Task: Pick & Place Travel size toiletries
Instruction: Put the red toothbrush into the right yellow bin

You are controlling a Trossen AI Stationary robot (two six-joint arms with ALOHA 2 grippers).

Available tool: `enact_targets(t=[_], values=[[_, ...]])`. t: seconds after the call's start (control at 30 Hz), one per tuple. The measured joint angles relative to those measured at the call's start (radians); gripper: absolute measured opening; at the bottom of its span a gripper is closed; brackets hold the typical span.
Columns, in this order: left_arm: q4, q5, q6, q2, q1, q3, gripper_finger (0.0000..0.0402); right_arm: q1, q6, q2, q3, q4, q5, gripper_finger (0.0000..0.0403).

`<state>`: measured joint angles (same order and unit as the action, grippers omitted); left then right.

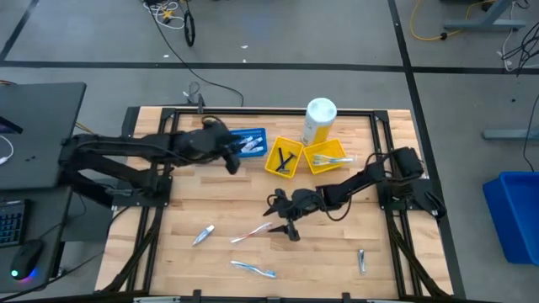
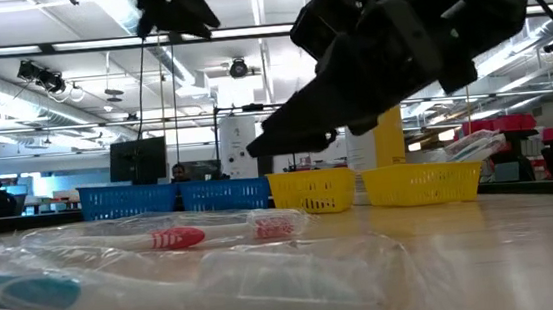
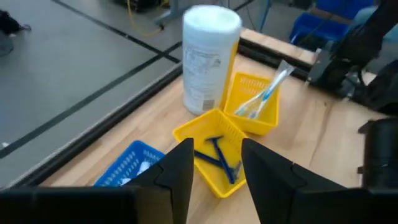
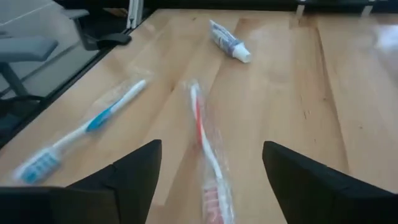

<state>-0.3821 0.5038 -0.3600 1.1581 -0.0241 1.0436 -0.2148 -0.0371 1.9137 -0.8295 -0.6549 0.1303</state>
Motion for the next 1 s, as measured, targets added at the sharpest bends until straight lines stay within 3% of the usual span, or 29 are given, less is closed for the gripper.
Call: enact_targets(t=[0.2,0.6,1.0], values=[[0.002,0.01,0.009,-0.082,0.032,0.0,0.014,-0.015,0.0,0.075,-0.067,0.015,-0.006,0.0282],[-0.014,0.008,0.002,-0.092,0.06,0.0,0.014,-0.028,0.019,0.158,-0.152,0.221,-0.052,0.0244],[-0.022,0.016,0.001,-0.092,0.06,-0.001,0.014,-0.027,0.056,0.16,-0.154,0.25,-0.07,0.0141]])
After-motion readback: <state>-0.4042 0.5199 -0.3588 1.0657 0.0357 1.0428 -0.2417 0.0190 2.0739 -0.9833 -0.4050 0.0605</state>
